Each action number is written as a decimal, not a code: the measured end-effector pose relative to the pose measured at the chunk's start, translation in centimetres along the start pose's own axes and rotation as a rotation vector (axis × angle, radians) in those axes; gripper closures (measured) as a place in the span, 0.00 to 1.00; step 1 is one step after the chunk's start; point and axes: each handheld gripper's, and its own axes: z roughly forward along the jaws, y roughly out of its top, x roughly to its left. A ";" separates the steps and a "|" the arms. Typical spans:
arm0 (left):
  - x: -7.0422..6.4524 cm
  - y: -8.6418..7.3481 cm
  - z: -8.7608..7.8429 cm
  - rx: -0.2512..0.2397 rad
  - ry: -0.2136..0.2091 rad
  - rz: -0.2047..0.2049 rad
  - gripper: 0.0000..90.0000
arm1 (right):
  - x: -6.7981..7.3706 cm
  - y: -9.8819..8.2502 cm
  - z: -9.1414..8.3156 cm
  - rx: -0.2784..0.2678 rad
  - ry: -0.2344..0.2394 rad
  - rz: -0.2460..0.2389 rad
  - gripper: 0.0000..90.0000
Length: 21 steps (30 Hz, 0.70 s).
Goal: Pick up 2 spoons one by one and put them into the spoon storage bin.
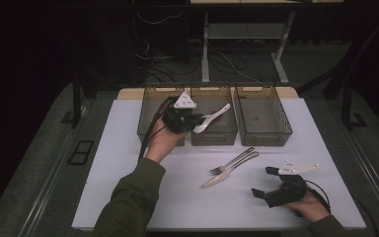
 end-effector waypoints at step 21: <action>3.0 0.2 6.3 0.180 0.026 -0.068 0.92 | 0.0 0.0 -0.1 -0.003 0.005 0.001 0.01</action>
